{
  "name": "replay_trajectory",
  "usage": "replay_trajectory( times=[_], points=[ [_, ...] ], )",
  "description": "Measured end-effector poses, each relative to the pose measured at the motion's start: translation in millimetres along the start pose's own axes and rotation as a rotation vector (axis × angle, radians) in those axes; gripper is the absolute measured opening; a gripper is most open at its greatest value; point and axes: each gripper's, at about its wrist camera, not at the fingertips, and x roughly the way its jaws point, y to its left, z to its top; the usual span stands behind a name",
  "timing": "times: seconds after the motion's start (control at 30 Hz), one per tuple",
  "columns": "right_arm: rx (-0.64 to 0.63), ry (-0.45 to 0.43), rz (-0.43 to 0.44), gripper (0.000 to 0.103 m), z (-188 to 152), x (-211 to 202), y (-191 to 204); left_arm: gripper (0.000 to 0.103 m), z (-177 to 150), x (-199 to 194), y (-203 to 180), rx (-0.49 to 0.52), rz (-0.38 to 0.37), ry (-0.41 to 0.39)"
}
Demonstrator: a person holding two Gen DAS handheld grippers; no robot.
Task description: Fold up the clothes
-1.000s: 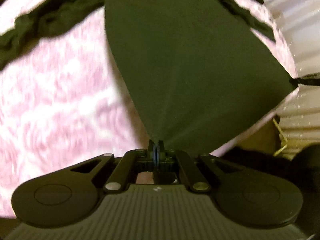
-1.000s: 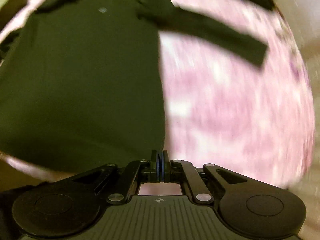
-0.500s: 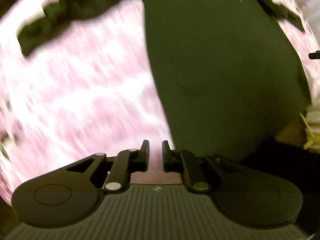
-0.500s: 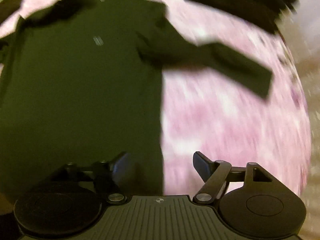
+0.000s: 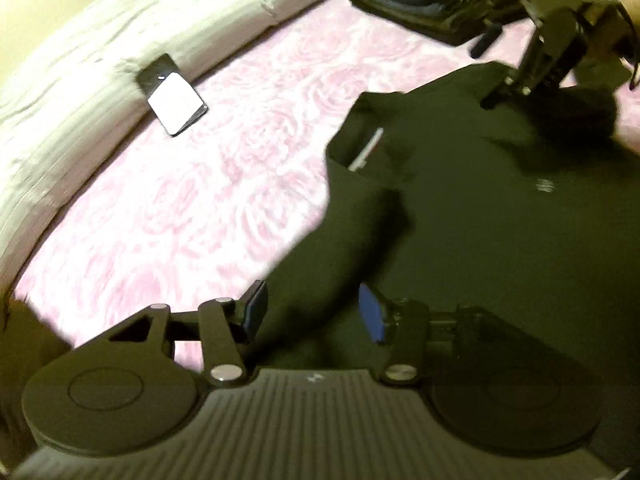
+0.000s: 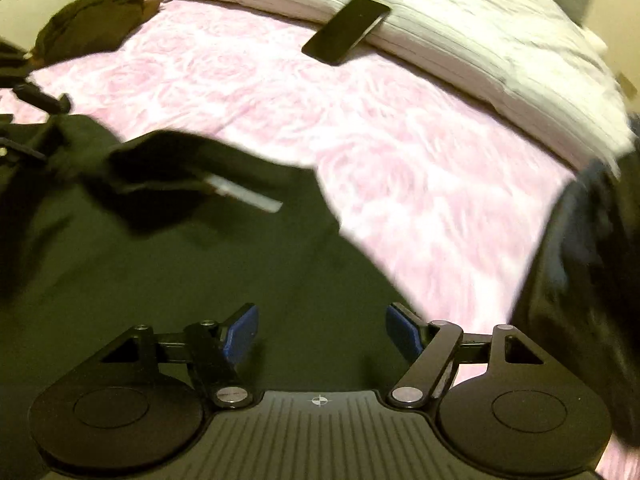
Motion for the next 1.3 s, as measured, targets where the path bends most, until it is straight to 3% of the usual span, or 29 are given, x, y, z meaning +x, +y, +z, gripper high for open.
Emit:
replay_trajectory(
  times=[0.1,0.13,0.17,0.23,0.27,0.33,0.5,0.6,0.73,0.8,0.9,0.93,0.97,1.03,1.13,1.2,1.3],
  points=[
    [-0.090,-0.048,0.007,0.074,34,39,-14,0.039,2,41,29,-0.053,-0.097,0.054],
    [-0.104,-0.054,0.019,0.074,42,50,-19,0.027,1,50,34,-0.073,-0.126,0.072],
    [-0.085,-0.036,0.054,0.074,44,58,-24,0.002,-2,54,36,-0.083,-0.140,0.085],
    [-0.047,0.000,0.123,0.069,47,73,-33,0.000,-3,56,41,-0.111,-0.152,0.094],
    [-0.027,0.018,0.158,0.039,49,81,-38,0.000,0,54,43,-0.142,-0.149,0.081],
    [0.023,0.009,0.185,0.003,56,78,-51,0.000,3,45,62,-0.214,-0.107,0.036],
    [0.060,-0.052,0.170,0.003,74,64,-61,0.000,25,46,120,-0.376,0.008,-0.012],
    [0.069,-0.043,0.143,0.003,69,76,-55,0.000,29,53,133,-0.433,-0.072,0.011],
    [0.139,-0.038,0.140,0.003,47,77,-58,0.031,17,64,112,-0.347,-0.185,0.071],
    [0.164,-0.043,0.137,0.003,41,71,-60,0.031,10,70,101,-0.301,-0.239,0.102],
    [0.178,-0.041,0.134,0.003,37,61,-61,0.029,0,83,82,-0.213,-0.250,0.163],
    [0.174,-0.038,0.134,0.003,36,57,-60,0.011,-2,85,78,-0.198,-0.248,0.174],
    [0.170,-0.034,0.133,0.003,36,54,-59,0.003,-4,87,74,-0.187,-0.246,0.184],
    [0.169,-0.045,0.121,0.003,41,44,-60,0.001,-3,78,81,-0.221,-0.235,0.155],
    [0.199,-0.109,0.105,0.003,56,29,-67,0.001,0,61,108,-0.297,-0.152,0.079],
    [0.204,-0.109,0.094,0.003,61,37,-66,0.001,-1,63,119,-0.333,-0.116,0.072],
    [0.210,-0.081,0.073,0.003,64,57,-61,0.002,-5,79,114,-0.354,-0.089,0.123]
  ],
)
